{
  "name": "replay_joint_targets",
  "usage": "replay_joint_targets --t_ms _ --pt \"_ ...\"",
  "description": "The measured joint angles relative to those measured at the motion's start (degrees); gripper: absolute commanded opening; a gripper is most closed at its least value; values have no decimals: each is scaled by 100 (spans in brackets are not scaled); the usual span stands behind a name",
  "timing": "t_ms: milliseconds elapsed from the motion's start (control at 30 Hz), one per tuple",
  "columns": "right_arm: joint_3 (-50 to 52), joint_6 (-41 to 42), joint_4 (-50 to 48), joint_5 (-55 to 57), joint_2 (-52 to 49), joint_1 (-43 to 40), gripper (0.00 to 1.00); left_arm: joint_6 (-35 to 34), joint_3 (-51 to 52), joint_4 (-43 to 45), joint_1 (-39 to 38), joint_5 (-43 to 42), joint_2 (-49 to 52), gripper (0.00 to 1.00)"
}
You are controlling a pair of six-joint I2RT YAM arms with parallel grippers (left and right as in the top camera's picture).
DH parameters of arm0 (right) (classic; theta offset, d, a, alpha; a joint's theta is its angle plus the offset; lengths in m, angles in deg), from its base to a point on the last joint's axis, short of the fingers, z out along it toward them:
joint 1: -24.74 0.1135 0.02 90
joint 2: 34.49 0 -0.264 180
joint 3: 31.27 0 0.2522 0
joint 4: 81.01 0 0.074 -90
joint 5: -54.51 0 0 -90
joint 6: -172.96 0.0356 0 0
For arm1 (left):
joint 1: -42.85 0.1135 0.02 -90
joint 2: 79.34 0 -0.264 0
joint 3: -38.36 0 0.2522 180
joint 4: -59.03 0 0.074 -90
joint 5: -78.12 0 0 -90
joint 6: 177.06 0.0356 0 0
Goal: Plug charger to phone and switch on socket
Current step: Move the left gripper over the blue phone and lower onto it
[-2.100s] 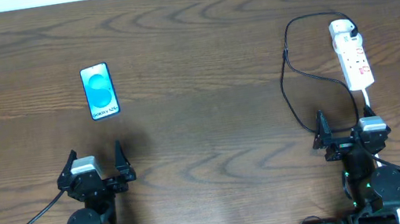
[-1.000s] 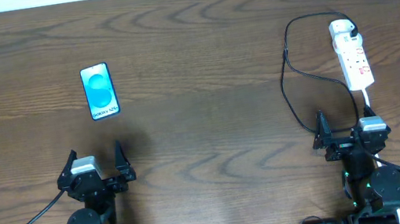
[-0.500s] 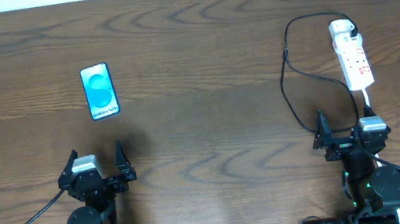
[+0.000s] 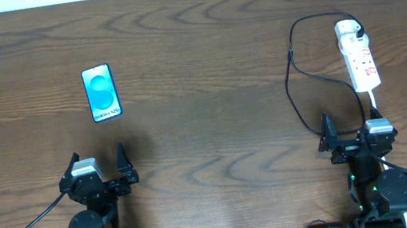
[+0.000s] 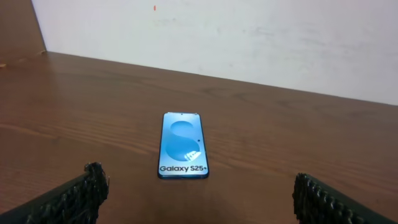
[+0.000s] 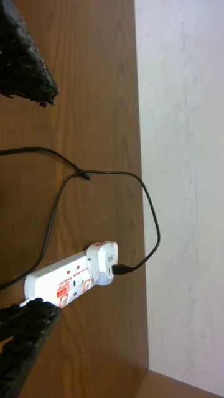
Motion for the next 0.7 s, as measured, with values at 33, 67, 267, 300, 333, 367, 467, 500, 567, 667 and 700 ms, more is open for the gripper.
replay_joint_targets --t_ms 33,67,267,300,333,367,467,500,567,667,700 --pt "0 0 0 0 0 0 99 -24 -22 -2 0 2 0 97" --pt "0 0 0 0 0 0 99 -39 -57 -31 0 0 0 97" --pt "0 0 0 0 0 0 99 -70 -629 -442 0 2 138 97" --pt "0 0 -2 0 0 0 99 -74 -756 -468 0 2 208 97" --pt "0 0 0 0 0 0 99 -79 -894 -492 0 2 302 97" --pt "0 0 0 0 0 0 99 -79 -1056 -522 0 2 424 97" --pt "0 0 0 0 0 0 99 -79 -1471 -625 0 0 852 97" --pt "0 0 -2 2 0 0 99 -79 -1604 -667 0 0 1019 97" --pt "0 0 0 2 0 0 99 -79 -1875 -769 0 -4 1381 97" --pt "0 0 -2 4 0 0 99 -79 -2363 -911 0 -72 2057 97" --pt "0 0 0 7 0 0 99 -79 -2538 -909 0 -122 2312 97"
